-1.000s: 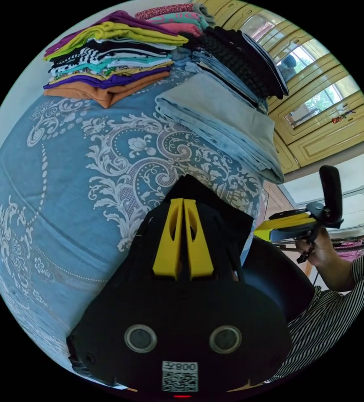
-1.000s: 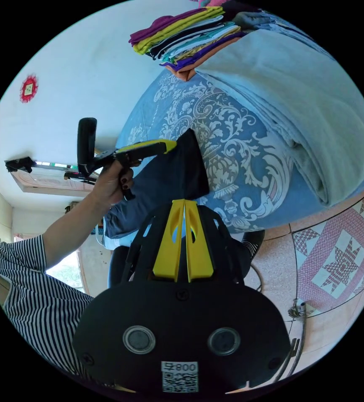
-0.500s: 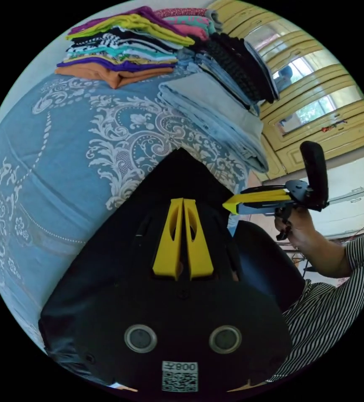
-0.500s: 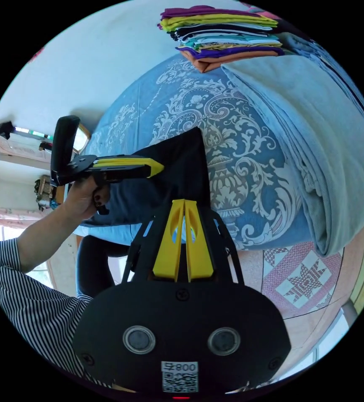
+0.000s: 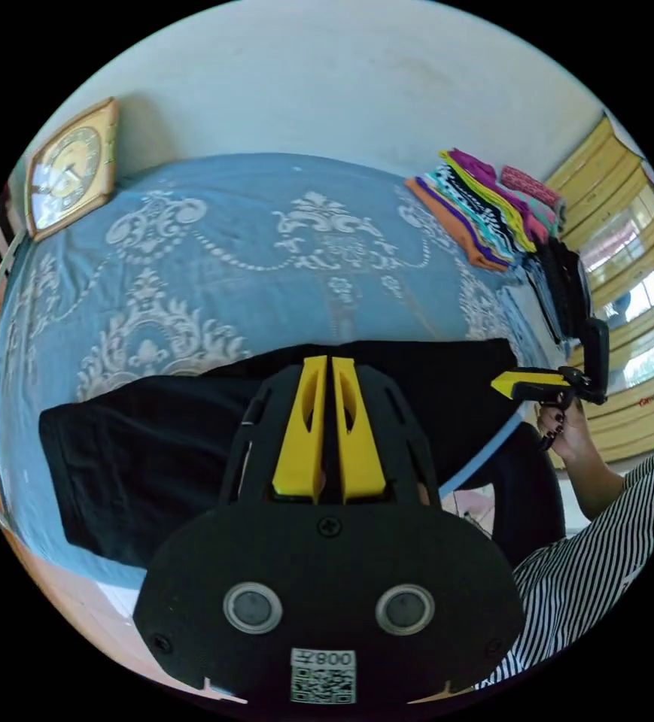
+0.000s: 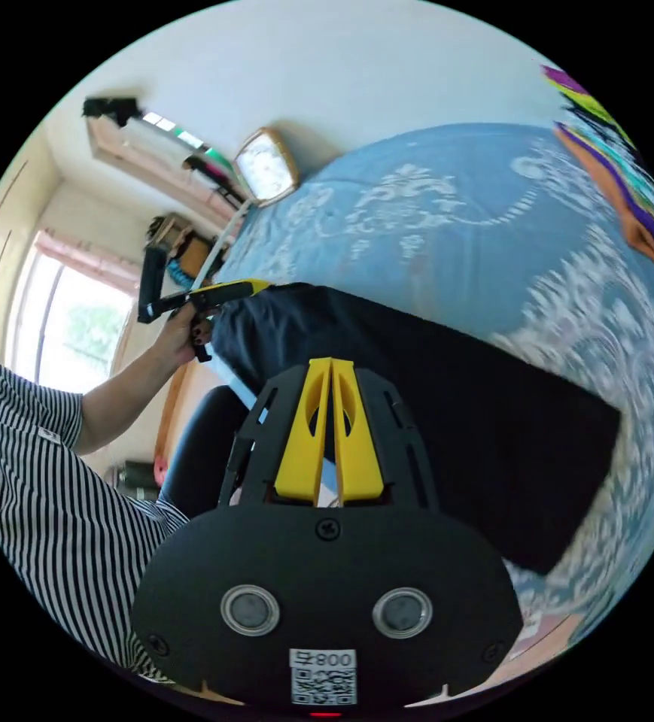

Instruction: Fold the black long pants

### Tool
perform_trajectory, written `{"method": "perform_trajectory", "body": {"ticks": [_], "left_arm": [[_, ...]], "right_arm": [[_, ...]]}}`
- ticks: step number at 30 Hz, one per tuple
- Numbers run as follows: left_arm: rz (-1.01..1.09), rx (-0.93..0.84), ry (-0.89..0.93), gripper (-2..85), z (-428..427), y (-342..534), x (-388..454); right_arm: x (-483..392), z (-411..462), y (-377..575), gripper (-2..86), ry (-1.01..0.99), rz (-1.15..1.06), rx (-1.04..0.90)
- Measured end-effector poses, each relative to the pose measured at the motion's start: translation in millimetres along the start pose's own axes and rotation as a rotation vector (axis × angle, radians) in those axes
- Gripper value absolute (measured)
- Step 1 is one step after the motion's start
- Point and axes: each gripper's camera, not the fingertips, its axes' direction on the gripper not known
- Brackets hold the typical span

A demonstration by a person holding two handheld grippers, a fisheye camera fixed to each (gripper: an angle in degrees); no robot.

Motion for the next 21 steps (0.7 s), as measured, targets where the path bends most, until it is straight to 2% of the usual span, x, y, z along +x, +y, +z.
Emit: {"method": "perform_trajectory", "body": {"ticks": [6, 12, 14, 15, 21], "left_arm": [[-0.034, -0.04, -0.092, 4.6, 40, 71, -96], [0.024, -0.165, -0.121, 3.2, 115, 144, -152], [0.021, -0.127, -0.114, 2.5, 126, 177, -170], [0.016, -0.11, -0.107, 2.4, 127, 185, -176], [-0.073, 0.145, 0.019, 1.7, 119, 270, -236]], "right_arm": [[-89, 59, -107, 0.1, -0.063, -0.216, -0.123], [-148, 103, -154, 0.2, 0.017, -0.321, -0.312], [-160, 108, -160, 0.2, 0.031, -0.337, -0.359], [-167, 102, -164, 0.2, 0.032, -0.349, -0.321], [-196, 78, -200, 0.2, 0.005, -0.357, -0.306]]}}
